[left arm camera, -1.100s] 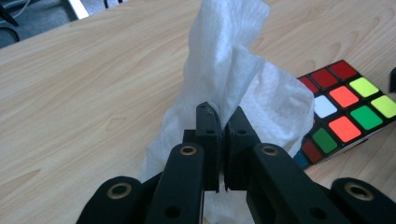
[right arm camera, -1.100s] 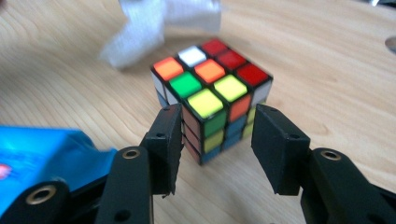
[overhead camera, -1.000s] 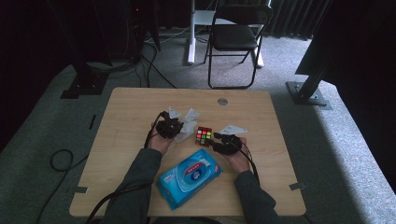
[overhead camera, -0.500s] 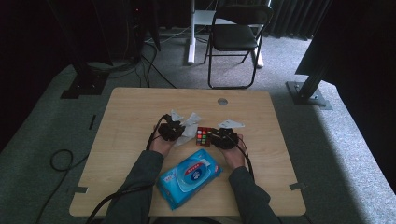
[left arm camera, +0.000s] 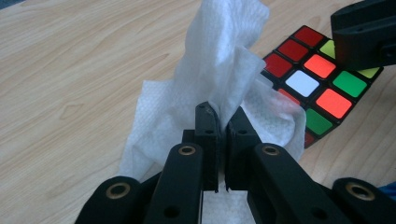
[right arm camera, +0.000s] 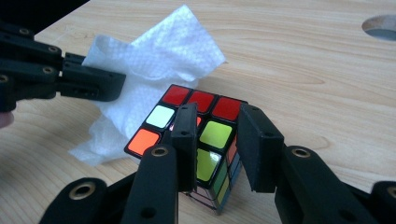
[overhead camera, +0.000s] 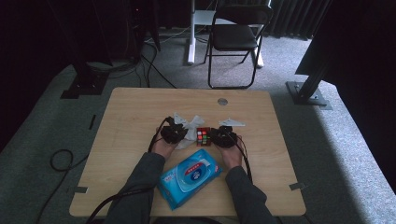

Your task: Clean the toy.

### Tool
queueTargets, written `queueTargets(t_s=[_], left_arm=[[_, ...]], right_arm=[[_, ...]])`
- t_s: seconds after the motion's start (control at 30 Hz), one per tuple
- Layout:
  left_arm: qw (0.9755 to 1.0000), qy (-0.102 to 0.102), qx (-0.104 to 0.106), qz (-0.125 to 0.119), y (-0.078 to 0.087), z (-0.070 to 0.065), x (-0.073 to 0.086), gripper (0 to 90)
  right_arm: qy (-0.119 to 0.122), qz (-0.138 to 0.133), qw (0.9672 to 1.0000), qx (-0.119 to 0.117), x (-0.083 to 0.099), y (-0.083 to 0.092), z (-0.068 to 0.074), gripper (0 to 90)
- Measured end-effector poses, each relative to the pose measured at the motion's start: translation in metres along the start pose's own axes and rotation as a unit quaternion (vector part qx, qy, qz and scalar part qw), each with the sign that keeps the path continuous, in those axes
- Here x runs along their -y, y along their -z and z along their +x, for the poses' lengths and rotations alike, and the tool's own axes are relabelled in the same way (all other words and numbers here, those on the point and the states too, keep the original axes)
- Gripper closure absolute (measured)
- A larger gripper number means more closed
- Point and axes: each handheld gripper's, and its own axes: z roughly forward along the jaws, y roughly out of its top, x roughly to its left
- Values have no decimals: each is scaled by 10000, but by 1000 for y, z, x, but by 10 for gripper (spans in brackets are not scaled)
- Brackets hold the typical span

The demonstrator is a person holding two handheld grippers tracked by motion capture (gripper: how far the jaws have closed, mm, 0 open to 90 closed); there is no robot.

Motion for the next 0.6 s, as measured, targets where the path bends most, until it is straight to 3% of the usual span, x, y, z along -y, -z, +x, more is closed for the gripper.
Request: queueTargets(t_s=[0.6], left_arm=[[9999,-102,122,43,-2,-9,1,854]], right_arm=[[-219,51,9997,104,-2,-1,2,695]])
